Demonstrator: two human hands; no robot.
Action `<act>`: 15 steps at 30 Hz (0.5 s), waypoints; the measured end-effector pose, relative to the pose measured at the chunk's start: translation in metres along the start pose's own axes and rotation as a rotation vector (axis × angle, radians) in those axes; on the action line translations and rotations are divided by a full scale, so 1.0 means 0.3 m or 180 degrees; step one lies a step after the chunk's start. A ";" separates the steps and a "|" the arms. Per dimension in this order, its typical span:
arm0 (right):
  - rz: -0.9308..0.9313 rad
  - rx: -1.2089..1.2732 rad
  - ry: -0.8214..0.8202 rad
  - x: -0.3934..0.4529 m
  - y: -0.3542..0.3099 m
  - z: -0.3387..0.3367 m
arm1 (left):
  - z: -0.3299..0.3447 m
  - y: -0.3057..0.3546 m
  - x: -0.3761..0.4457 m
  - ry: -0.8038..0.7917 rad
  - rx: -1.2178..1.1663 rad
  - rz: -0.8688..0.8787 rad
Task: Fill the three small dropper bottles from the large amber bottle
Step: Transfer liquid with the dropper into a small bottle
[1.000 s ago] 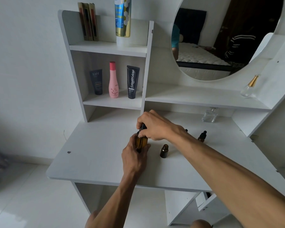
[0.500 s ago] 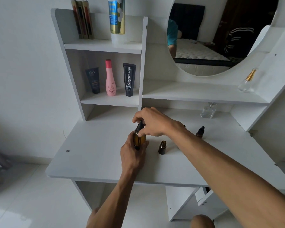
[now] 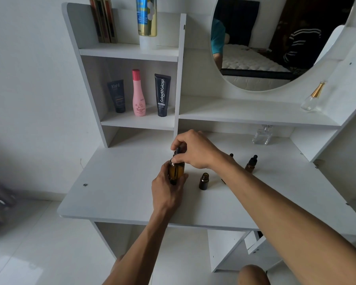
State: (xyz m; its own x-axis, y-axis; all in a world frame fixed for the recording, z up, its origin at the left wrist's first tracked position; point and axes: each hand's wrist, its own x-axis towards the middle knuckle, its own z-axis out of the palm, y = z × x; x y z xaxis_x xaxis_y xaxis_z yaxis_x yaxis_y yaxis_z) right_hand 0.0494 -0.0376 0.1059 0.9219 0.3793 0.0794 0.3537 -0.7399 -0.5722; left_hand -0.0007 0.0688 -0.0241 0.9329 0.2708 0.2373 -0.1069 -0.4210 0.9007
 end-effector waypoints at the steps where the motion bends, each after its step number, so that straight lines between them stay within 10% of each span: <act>1: 0.0025 0.0098 -0.0024 0.000 0.003 0.001 | -0.001 -0.001 0.001 -0.0002 -0.0002 -0.0006; 15: 0.0162 0.0671 0.0384 -0.030 0.063 0.032 | 0.003 0.001 -0.004 0.0046 0.0020 0.0062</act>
State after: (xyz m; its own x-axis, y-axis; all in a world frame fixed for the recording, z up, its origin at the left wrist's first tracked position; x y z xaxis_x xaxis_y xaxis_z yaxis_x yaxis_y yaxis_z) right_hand 0.0462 -0.0496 0.0866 0.9544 0.2661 0.1357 0.2771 -0.6193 -0.7347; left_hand -0.0014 0.0676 -0.0244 0.9256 0.2750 0.2602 -0.1229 -0.4319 0.8935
